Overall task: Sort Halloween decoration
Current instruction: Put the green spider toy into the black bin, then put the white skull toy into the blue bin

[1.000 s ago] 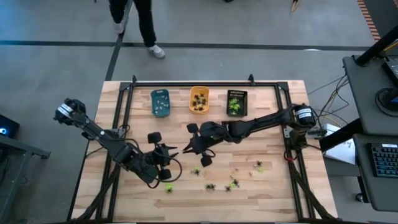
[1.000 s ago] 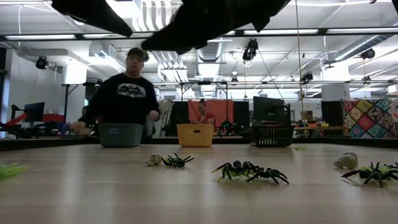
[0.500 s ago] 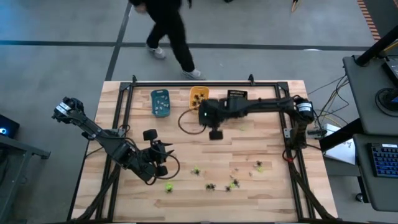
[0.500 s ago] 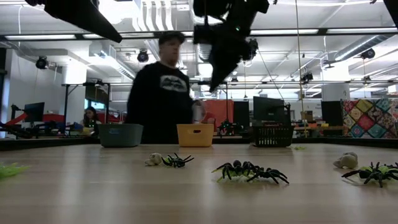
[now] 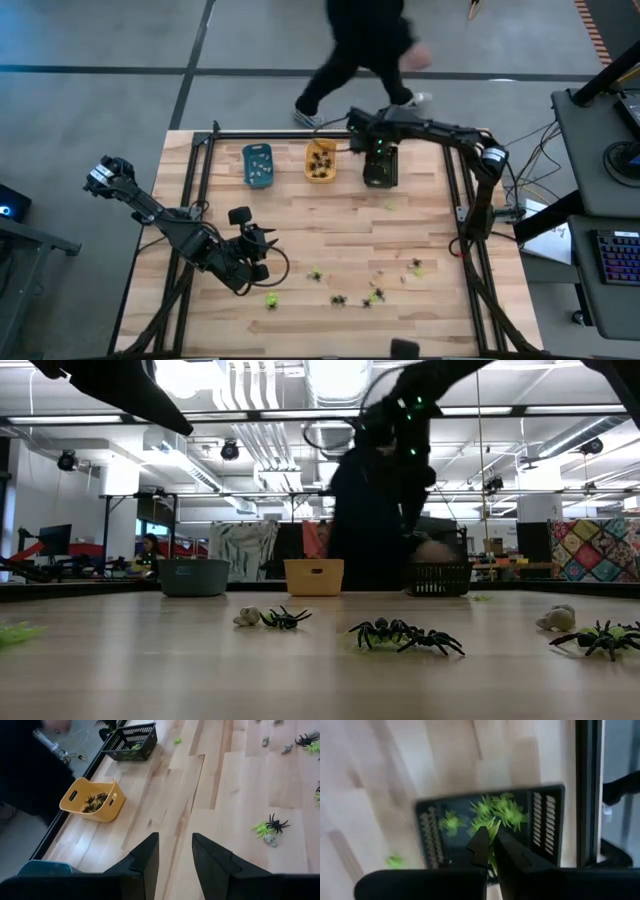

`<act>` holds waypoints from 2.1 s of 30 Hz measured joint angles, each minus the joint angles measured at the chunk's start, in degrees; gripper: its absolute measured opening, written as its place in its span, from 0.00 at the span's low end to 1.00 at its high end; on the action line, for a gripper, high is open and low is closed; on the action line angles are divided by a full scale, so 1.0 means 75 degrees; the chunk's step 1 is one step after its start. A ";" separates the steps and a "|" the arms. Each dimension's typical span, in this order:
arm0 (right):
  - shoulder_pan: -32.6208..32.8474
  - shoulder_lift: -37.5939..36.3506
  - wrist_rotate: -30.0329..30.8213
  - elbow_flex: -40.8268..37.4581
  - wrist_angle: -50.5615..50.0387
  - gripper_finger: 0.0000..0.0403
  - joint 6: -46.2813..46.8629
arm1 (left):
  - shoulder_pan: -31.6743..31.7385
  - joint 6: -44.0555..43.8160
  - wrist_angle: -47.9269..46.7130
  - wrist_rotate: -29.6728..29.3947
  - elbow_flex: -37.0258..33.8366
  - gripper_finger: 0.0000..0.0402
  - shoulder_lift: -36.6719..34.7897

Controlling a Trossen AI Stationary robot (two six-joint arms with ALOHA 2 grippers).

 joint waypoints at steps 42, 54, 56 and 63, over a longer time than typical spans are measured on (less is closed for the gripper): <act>-0.0029 -0.1243 -0.0018 -0.0785 0.0895 0.17 0.0707 | -0.0003 -0.0033 -0.0049 -0.0047 0.0003 0.25 0.0003; 0.1767 -0.3064 -0.0182 -0.2723 0.2840 0.17 0.1599 | -0.0003 -0.0028 0.0248 -0.0042 0.0006 0.25 0.0003; 0.2064 -0.3398 -0.0179 -0.3181 0.3286 0.16 0.1775 | -0.0003 -0.0104 0.0408 -0.0039 0.0009 0.25 0.0003; 0.3256 -0.4340 -0.0040 -0.4856 0.5303 0.16 0.2399 | -0.0073 -0.0178 0.1076 0.0418 0.0009 0.29 0.0158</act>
